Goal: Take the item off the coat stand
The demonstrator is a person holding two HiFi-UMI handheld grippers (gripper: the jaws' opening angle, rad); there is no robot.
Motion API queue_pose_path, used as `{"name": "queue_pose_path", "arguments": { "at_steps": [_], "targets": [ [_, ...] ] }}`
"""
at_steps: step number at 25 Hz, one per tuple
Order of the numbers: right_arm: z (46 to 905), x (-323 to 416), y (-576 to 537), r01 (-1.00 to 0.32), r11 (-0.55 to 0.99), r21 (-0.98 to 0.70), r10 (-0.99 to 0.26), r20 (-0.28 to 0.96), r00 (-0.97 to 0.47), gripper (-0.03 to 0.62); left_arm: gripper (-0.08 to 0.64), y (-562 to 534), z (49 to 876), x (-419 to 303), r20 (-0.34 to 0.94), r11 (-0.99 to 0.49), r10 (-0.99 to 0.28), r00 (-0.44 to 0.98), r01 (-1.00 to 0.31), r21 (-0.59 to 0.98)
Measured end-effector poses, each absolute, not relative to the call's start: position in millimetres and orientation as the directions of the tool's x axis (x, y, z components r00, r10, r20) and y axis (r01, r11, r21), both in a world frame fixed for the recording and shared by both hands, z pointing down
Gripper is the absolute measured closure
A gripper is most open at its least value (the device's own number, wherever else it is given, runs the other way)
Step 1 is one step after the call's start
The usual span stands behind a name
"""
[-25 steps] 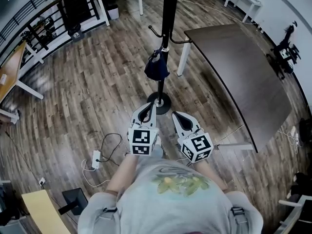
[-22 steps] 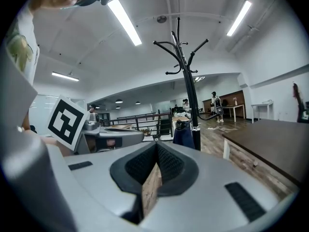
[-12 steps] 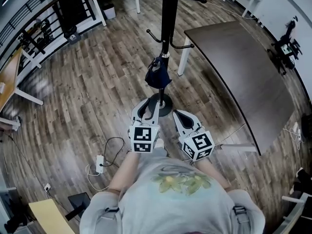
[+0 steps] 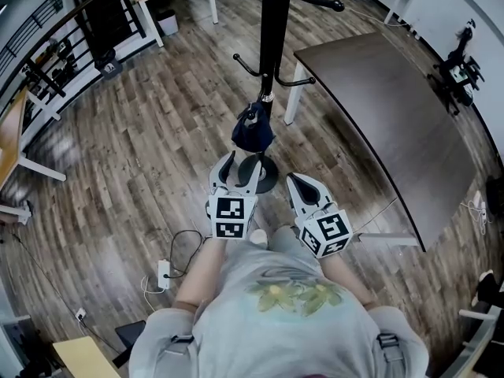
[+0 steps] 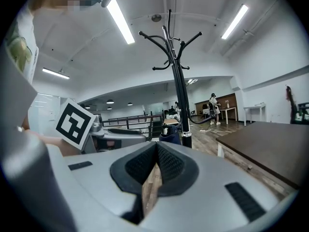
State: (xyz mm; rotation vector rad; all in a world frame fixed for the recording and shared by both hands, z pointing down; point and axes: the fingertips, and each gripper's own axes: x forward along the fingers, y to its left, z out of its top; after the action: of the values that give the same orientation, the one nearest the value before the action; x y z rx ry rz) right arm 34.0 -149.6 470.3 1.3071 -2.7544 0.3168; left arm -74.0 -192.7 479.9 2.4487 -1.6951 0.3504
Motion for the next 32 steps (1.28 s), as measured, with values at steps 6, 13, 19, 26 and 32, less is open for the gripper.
{"name": "queue_pose_path", "arguments": {
  "at_steps": [6, 13, 19, 26, 32],
  "targets": [
    [466, 32, -162, -0.774, 0.616, -0.147, -0.76, 0.148, -0.633, 0.586, 0.304, -214, 492, -78, 0.3, -0.354, -0.893, 0.334, -0.935, -0.01],
    [474, 33, -183, -0.774, 0.614, -0.151, -0.755, 0.171, -0.633, 0.586, 0.288, -243, 505, -77, 0.333, -0.367, -0.88, 0.339, -0.93, -0.023],
    [473, 27, -204, -0.764, 0.629, -0.146, -0.746, 0.164, -0.645, 0.586, 0.281, -265, 514, -80, 0.355, -0.373, -0.871, 0.338, -0.927, -0.032],
    [476, 28, -226, -0.772, 0.617, -0.153, -0.755, 0.164, -0.635, 0.586, 0.276, -286, 529, -81, 0.39, -0.383, -0.855, 0.343, -0.923, -0.028],
    [481, 32, -238, -0.784, 0.598, -0.165, -0.764, 0.177, -0.62, 0.586, 0.276, -295, 549, -79, 0.436, -0.404, -0.826, 0.357, -0.915, -0.017]
  ]
}}
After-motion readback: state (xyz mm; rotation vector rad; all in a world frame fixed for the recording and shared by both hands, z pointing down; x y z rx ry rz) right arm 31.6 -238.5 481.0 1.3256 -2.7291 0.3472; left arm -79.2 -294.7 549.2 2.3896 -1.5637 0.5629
